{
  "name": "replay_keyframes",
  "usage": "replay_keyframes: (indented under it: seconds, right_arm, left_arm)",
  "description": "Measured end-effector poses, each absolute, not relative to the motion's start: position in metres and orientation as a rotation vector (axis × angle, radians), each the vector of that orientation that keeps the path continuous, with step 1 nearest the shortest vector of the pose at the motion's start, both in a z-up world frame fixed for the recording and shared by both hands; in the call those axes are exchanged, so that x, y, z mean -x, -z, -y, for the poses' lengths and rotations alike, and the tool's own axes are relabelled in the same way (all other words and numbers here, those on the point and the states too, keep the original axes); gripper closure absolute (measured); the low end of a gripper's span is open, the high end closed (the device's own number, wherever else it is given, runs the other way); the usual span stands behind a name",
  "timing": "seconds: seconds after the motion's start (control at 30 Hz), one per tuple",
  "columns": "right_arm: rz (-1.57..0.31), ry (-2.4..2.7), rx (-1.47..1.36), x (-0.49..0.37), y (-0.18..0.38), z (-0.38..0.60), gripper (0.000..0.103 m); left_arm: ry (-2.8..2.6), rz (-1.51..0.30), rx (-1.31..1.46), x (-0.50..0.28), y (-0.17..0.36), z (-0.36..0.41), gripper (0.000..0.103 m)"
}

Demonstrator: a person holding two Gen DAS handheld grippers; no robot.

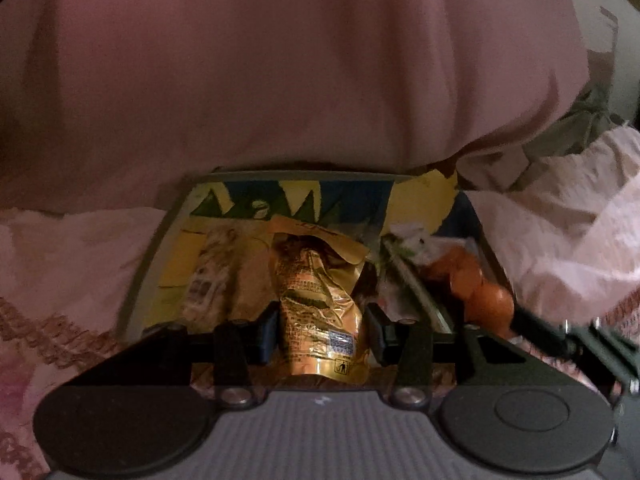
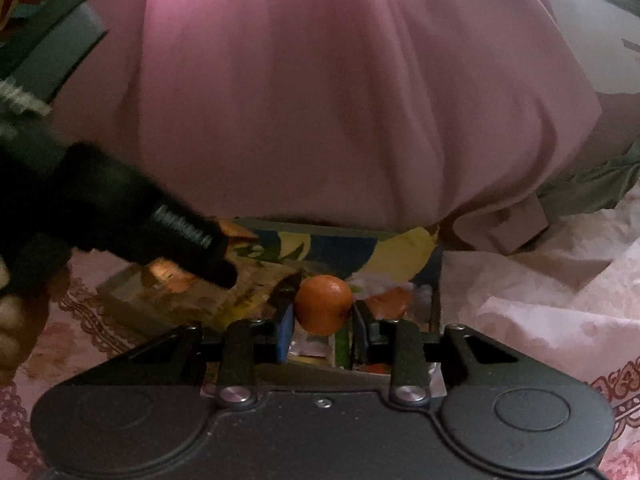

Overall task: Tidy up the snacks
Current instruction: 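Lift the gold packet and orange ball and carry them over the tray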

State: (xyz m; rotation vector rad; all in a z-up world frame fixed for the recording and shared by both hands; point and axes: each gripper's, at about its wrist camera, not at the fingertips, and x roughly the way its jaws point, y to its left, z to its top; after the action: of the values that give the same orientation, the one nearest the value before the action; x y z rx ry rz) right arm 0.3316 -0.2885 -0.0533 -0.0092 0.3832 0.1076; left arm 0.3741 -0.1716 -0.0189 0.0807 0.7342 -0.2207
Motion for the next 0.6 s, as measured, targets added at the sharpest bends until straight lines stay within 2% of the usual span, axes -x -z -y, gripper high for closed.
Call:
replay_keyframes:
  seconds: [0.27,0.6]
  right_arm:
    - [-0.391,-0.109,0.055,-0.343,0.067,0.283,0.069]
    - [-0.426,-0.116,0.062,-0.351,0.076,0.280,0.069]
  left_arm:
    - [0.222,-0.773,-0.051,-0.414,0.030,0.184,0.054]
    - [0.222,-0.798,-0.048,-0.424,0.043,0.188,0.053]
